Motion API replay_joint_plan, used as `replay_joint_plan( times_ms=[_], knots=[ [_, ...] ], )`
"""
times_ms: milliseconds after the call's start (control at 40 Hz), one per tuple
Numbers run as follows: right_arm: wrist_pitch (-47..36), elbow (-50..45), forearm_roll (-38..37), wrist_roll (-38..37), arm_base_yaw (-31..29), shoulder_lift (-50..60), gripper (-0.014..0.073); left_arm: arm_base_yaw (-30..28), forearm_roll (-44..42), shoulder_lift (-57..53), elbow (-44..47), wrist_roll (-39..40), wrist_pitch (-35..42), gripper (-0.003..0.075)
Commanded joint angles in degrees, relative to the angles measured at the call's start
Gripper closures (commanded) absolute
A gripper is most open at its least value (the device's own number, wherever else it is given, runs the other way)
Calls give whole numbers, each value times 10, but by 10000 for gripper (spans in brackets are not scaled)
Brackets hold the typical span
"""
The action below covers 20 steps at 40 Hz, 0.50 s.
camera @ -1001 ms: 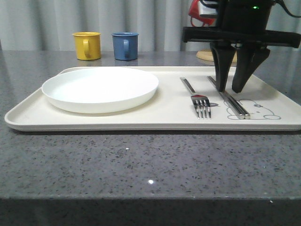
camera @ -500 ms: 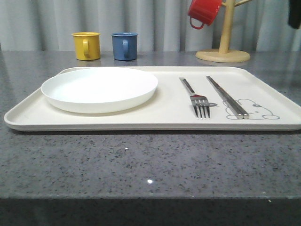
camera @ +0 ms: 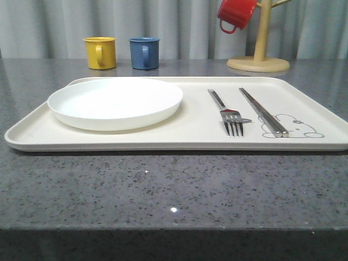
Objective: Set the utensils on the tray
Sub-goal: 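Move the right gripper to the spoon and grasp it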
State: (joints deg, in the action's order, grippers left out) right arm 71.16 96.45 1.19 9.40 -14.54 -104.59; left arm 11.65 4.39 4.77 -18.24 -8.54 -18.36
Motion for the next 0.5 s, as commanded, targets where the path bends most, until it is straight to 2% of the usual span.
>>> replay_joint_plan(
  times_ms=[0, 475],
  knots=[
    [48, 14, 10, 9, -4, 8, 325, -1, 7, 7, -15, 5, 45, 738],
    [40, 14, 23, 9, -4, -43, 326, -1, 7, 7, -15, 5, 45, 738]
  ],
)
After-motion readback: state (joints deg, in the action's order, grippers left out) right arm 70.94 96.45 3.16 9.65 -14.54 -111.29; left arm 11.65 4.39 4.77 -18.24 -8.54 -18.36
